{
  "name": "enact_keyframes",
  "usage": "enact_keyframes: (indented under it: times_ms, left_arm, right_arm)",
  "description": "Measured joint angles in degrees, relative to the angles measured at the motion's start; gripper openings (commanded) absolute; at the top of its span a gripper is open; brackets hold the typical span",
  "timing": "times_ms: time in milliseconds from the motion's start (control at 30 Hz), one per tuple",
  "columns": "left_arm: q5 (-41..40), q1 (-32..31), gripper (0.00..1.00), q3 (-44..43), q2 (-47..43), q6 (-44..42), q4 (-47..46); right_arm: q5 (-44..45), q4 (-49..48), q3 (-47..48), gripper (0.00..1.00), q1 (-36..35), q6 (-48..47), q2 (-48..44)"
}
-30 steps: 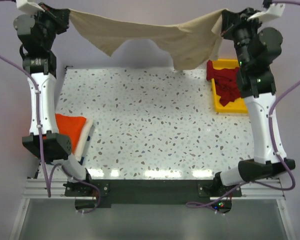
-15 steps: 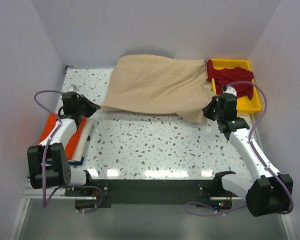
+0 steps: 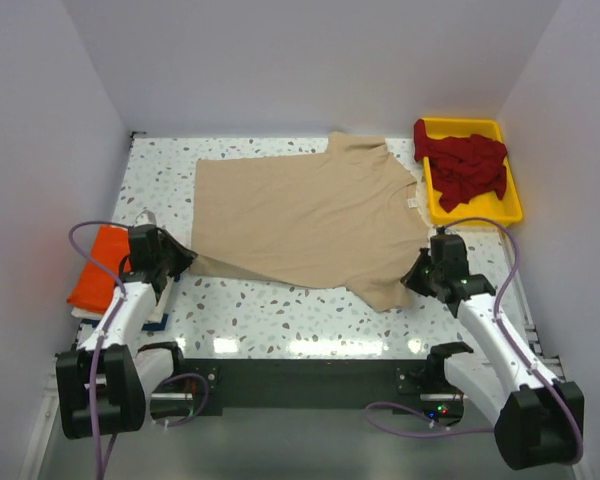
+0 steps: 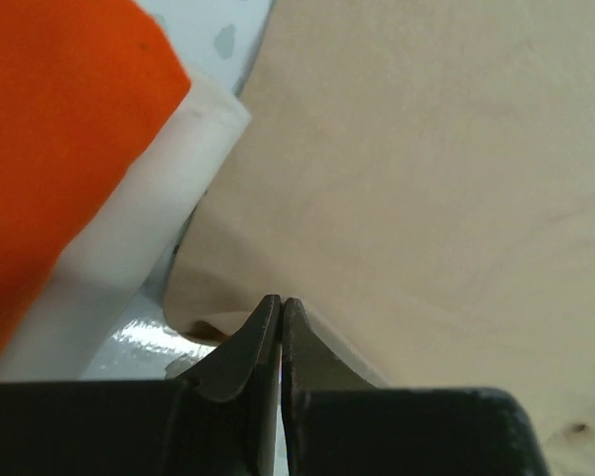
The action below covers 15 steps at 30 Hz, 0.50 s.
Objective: Fold and stack the t-shirts
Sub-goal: Flatten the tshirt out, then fold the tshirt
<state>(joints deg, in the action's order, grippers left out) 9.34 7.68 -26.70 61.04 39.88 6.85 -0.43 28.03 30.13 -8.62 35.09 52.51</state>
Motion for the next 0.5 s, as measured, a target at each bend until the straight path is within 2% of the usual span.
enact_keyframes:
  times_ms: [167,267,367,500]
  left_arm:
    - [-2.99,0.0,0.0,1.33,-4.79,-0.5,3.69]
    - [-3.69,0.0,0.0,1.44,-5.18,-0.5,3.91]
    - [-3.87,-0.35,0.0,1.46,-3.1,-0.44,3.39]
    - [-4.59,-1.99,0.0,0.09,2.36,0.22,3.06]
  right_arm:
    - [-0.61,5.92,-1.18,0.01,0.0,2.03,-9.64]
    - [-0.59,7.58,-0.85,0.01,0.0,2.45,-12.2]
    - [-0.59,7.91,1.03,0.0,0.0,2.45,-9.31]
    - [-0.68,5.92,5.51,0.0,0.0,2.45,-0.55]
